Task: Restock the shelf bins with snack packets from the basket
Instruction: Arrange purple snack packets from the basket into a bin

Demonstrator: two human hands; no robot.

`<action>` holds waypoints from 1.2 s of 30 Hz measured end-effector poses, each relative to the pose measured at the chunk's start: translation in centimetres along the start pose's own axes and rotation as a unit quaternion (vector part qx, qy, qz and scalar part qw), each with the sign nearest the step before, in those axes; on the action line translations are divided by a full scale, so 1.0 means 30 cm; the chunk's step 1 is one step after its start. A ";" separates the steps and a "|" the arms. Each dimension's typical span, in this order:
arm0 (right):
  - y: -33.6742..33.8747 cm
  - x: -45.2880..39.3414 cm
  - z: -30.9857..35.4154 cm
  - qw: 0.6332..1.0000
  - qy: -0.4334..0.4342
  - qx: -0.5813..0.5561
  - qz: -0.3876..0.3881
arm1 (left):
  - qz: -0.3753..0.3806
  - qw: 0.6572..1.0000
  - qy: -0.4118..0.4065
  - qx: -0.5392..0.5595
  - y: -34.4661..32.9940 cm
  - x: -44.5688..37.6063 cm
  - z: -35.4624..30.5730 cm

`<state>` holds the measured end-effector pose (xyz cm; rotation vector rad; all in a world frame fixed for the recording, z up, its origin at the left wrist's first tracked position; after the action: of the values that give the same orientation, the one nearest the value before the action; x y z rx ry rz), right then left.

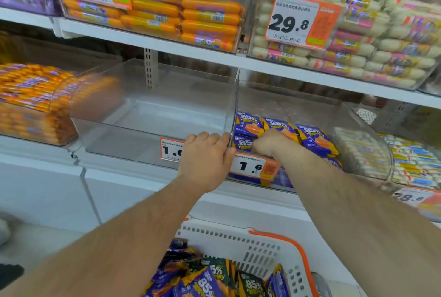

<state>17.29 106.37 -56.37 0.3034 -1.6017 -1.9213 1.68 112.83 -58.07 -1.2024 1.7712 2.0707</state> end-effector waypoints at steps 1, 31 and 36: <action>0.003 0.002 -0.002 1.000 -0.004 0.001 0.001 | 0.001 1.000 -0.001 0.000 0.000 0.004 0.000; -0.610 0.335 -0.408 0.977 -0.089 -0.193 -0.031 | 0.318 0.868 0.190 0.331 -0.136 0.628 -0.169; -0.872 0.344 -0.560 0.977 -0.141 -0.097 0.126 | 0.400 0.799 0.265 0.364 -0.182 0.765 -0.213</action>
<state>10.20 88.85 -83.14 -0.2525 -1.5227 -1.9637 -7.36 100.36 -77.03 -0.8775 3.3427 0.9712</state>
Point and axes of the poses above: each hand's wrist, its own x-axis away from the middle knuckle, its own y-axis out of the back of the hand, z = x × y, the point moved 5 cm from there along -x, towards the middle knuckle, and after that the axes turned 1 degree about y, right-handed, at the moved point
